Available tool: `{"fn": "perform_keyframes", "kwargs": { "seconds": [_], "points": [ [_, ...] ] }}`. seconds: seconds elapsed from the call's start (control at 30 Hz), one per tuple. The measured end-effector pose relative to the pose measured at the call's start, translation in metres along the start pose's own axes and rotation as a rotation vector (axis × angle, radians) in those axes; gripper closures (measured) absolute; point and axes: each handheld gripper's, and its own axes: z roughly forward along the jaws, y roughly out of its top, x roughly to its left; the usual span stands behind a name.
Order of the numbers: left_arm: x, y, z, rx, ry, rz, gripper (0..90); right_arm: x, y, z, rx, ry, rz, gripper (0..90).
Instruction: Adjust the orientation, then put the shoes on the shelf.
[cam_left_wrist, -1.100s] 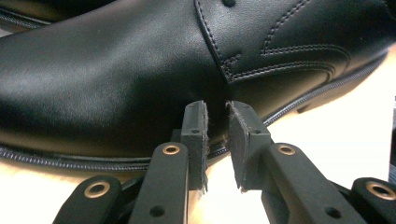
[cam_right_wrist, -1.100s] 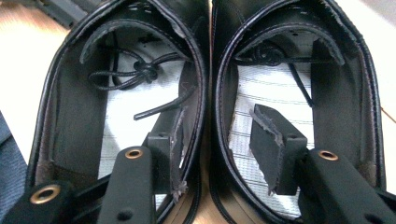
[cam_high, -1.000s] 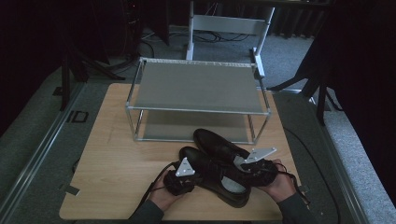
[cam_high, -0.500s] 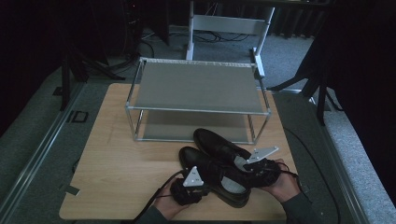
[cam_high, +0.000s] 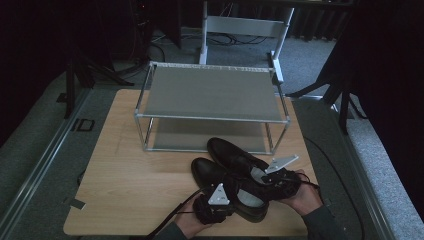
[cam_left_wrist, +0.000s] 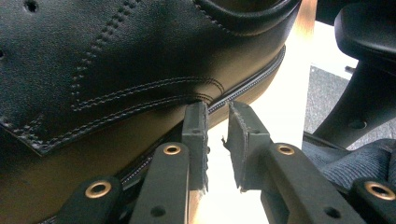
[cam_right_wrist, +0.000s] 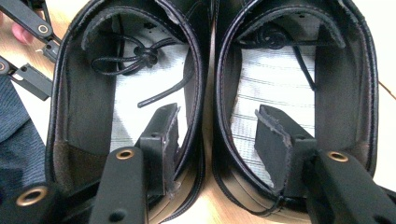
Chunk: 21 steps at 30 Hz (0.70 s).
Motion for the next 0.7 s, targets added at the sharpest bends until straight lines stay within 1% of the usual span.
{"fn": "perform_keyframes", "kwargs": {
  "seconds": [0.1, 0.2, 0.23, 0.27, 0.37, 0.43, 0.53, 0.6, 0.7],
  "points": [
    [0.001, 0.0, 0.001, -0.004, -0.004, -0.007, 77.9, -0.001, 0.001, 0.0, 0.015, 0.002, 0.004, 48.7],
    [0.001, 0.001, 0.002, -0.004, -0.007, -0.006, 78.5, -0.002, 0.003, 0.0, 0.04, 0.01, 0.002, 48.5],
    [0.001, 0.001, 0.002, -0.004, -0.007, -0.006, 78.7, -0.002, 0.003, 0.0, 0.04, 0.01, 0.002, 48.5],
    [0.002, 0.002, 0.002, -0.003, -0.012, -0.005, 78.9, -0.003, 0.005, 0.001, 0.065, 0.016, 0.01, 48.4],
    [0.001, 0.002, 0.003, -0.004, -0.016, -0.003, 79.3, -0.004, 0.008, 0.001, 0.096, 0.019, 0.014, 48.4],
    [0.001, 0.002, 0.003, -0.005, -0.013, -0.004, 79.3, -0.004, 0.01, 0.002, 0.122, 0.016, 0.011, 48.2],
    [0.002, 0.003, 0.003, -0.006, -0.008, -0.006, 79.3, -0.004, 0.014, 0.003, 0.17, 0.012, 0.02, 47.0],
    [0.002, 0.003, 0.003, -0.005, -0.007, -0.005, 79.3, -0.004, 0.017, 0.004, 0.208, 0.009, 0.015, 46.5],
    [0.004, 0.003, 0.003, -0.01, -0.009, -0.013, 79.8, -0.005, 0.021, 0.006, 0.244, 0.018, 0.01, 46.0]
  ]
}}
